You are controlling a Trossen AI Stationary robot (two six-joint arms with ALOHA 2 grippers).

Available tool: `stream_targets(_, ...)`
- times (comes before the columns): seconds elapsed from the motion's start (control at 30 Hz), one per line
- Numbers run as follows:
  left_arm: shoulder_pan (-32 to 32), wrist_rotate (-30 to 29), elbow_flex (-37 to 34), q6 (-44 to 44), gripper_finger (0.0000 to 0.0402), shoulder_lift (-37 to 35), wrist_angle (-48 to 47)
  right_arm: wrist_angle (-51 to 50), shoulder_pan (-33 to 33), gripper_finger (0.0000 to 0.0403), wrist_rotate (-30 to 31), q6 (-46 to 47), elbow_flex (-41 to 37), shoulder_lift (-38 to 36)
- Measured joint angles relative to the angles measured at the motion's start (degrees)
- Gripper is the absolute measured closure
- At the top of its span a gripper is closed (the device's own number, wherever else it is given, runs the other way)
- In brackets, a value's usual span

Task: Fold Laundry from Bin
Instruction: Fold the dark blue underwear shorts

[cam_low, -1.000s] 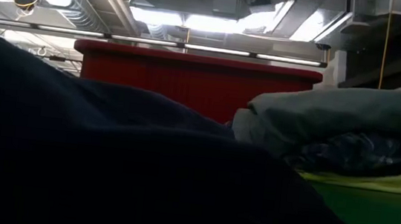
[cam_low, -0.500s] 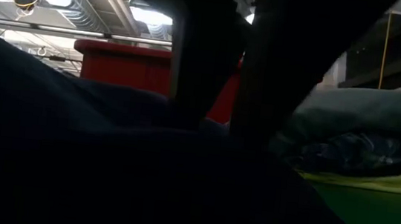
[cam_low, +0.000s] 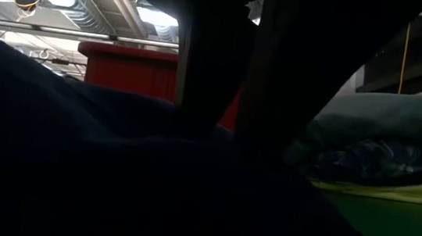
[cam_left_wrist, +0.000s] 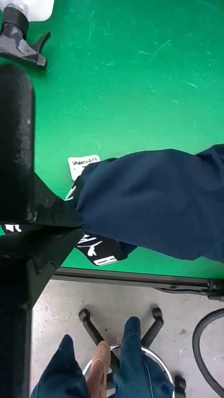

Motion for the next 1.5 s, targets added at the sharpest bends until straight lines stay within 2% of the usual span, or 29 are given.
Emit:
stream_targets(0.47,0.0,0.0,0.0,-0.1,0.0401,0.0,0.0,-0.1,-0.1,0.0226,-3.0,-0.4,0.2,2.9)
stream_targets(0.6,0.0,0.0,0.0,-0.1,0.0401,0.0,0.0,-1.0,0.0,0.0265,-3.6,-0.4,0.8,3.0)
stream_targets(0.9,0.0,0.0,0.0,-0.1,0.0401,0.0,0.0,-3.1,0.0,0.0388,-4.6,-1.9,0.8,2.1)
stream_targets(0.97,0.0,0.0,0.0,-0.4,0.0401,0.0,0.0,-3.8,0.0,0.0395,-4.6,-2.0,0.8,1.1)
stream_targets(1.23,0.0,3.7,0.0,-5.8,0.0401,-2.0,-0.1,-11.0,-0.1,0.0377,-5.5,-1.6,0.8,-7.7)
stream_targets(1.4,0.5,0.4,0.0,-5.5,0.0401,-4.7,-0.1,-11.8,-1.0,0.0391,-5.6,-0.8,0.8,-14.0)
stream_targets(1.5,1.1,-2.5,0.0,-3.8,0.0401,-6.3,0.0,-11.8,-2.0,0.0393,-1.6,0.9,0.8,-17.5)
